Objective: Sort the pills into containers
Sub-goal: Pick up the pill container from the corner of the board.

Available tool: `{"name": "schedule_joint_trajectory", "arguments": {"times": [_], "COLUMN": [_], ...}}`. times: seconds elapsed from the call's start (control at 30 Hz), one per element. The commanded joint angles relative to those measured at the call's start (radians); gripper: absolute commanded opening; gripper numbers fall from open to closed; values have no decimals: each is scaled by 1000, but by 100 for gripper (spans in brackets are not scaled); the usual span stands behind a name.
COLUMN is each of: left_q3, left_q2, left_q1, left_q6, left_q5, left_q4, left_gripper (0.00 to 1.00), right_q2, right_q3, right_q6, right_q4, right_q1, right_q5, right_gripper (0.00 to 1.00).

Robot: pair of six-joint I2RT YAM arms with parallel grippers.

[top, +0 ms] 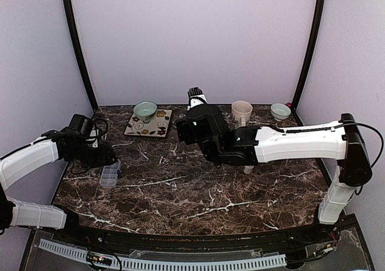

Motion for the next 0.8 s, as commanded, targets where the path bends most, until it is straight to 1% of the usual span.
{"name": "schedule_joint_trajectory", "arguments": {"times": [0.0, 0.2, 0.43, 0.77], "left_q3": [-19, -23, -25, -43], "left_q2": [25, 106, 204, 249], "left_q1": [-34, -68, -99, -114], "left_q6": [-64, -103, -156, -187], "left_q5": [-38, -101, -186, -223], "left_q4": [-43, -59, -76, -73], "left_gripper": [78, 76, 75, 75], "right_q2": [11, 5, -22, -26], "right_q3": [17, 5, -21, -45], "right_q6": [90, 114, 97, 90], "right_q4": [-35, -33, 3, 25], "right_q1": [5, 7, 5, -1], "right_q5": [-49, -63, -78, -110], "right_gripper": [86, 86, 86, 87]}}
